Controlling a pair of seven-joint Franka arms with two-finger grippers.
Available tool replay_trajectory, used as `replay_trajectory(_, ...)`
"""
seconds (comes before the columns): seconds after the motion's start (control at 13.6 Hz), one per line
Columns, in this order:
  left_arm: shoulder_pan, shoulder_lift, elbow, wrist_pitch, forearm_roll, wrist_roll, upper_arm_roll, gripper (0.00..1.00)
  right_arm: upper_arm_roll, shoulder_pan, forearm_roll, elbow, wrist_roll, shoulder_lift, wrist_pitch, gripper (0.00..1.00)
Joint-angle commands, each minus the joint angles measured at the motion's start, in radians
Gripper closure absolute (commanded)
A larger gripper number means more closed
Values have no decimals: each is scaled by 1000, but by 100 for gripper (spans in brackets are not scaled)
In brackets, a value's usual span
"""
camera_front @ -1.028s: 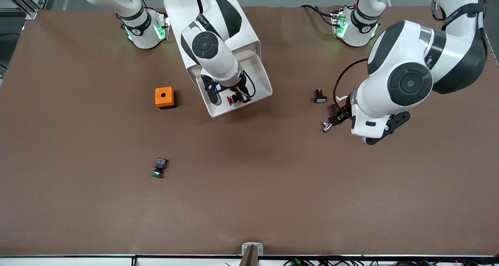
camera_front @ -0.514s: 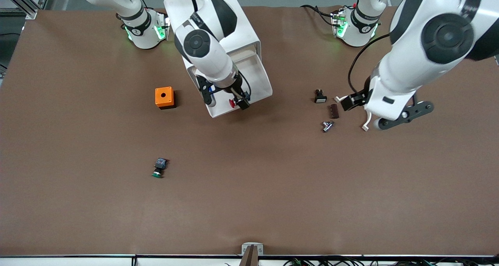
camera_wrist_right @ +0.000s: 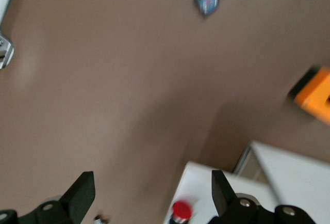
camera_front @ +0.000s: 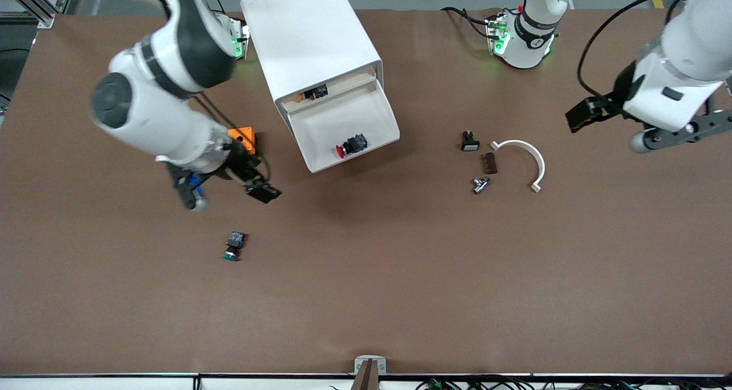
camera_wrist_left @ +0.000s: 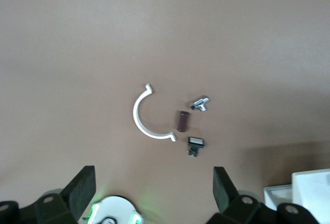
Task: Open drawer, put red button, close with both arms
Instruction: 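Open the right gripper and withdraw it while the left gripper draws back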
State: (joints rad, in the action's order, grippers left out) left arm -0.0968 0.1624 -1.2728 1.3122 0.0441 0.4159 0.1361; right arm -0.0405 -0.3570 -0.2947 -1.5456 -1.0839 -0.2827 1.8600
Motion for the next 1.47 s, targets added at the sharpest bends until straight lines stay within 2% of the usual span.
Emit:
replay_trajectory(0.0,51,-23,-33,42,-32,-98,10,0,7,91,54,51,213,2,-102,0)
replay_trajectory(0.15,31,0,-77,138,-38,-98,25,0,2,150,101,58,387,17,-131,0)
replay_trajectory(0.37,3,23,-247,411,-36,-97,106,0,-7,251,111,53,655,59,-156,0)
replay_trajectory(0.51,-1,45,-313,510,-36,-97,160,0,-60,262,118,50,810,88,-185,0)
replay_trajectory(0.66,-4,115,-349,599,-36,-80,227,0,-107,265,144,44,939,126,-205,0)
replay_trajectory(0.73,-17,168,-347,648,-36,-71,258,0,-107,279,169,39,972,144,-206,0)
replay_trajectory(0.88,-88,264,-332,747,-30,-11,266,0,-107,293,232,21,1035,186,-209,0)
replay_trajectory(1.1,-204,449,-219,812,-23,128,258,0,-99,291,324,-22,1062,252,-202,0)
replay_trajectory(1.25,-248,503,-182,811,-23,223,257,0,-97,286,335,-62,1062,289,-191,0)
replay_trajectory(1.4,-276,506,-183,811,-23,306,258,0,-94,285,342,-82,1062,300,-165,0)
